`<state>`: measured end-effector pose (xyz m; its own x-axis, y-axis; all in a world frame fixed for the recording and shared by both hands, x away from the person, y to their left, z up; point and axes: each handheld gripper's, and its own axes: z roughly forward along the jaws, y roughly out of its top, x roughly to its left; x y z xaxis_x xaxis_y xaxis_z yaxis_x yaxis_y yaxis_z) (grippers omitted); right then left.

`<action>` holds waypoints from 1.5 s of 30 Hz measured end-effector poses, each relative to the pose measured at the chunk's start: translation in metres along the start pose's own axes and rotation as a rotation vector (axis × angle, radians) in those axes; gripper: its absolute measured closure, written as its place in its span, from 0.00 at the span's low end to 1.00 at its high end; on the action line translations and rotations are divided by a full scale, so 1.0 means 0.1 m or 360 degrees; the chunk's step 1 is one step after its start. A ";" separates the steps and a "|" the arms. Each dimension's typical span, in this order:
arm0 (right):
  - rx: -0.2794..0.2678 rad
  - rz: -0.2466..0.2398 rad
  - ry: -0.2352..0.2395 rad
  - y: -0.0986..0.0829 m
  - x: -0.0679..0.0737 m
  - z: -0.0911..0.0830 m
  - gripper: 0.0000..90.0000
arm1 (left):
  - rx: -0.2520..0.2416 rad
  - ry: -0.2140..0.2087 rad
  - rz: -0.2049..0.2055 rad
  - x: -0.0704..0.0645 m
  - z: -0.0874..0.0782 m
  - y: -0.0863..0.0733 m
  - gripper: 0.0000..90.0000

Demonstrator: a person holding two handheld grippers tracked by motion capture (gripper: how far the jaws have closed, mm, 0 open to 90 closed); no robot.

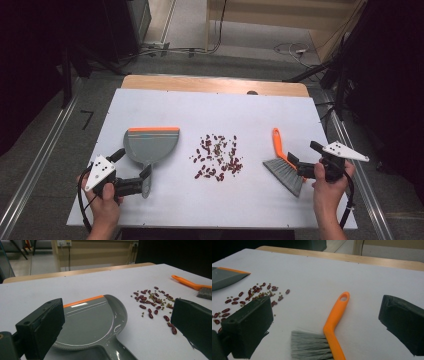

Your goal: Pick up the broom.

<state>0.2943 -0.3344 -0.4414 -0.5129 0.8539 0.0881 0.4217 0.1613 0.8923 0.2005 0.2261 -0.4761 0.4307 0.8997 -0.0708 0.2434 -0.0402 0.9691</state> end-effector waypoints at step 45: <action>0.0962 0.0282 -0.0191 0.17 -0.03 0.96 0.68 | 0.0063 -0.0072 0.0023 -0.05 0.02 -0.04 0.00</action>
<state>0.3746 -0.2864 -0.4689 -0.3240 0.9371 0.1299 0.8577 0.2330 0.4584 0.1989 0.2208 -0.4797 0.4731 0.8783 -0.0687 0.2707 -0.0707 0.9601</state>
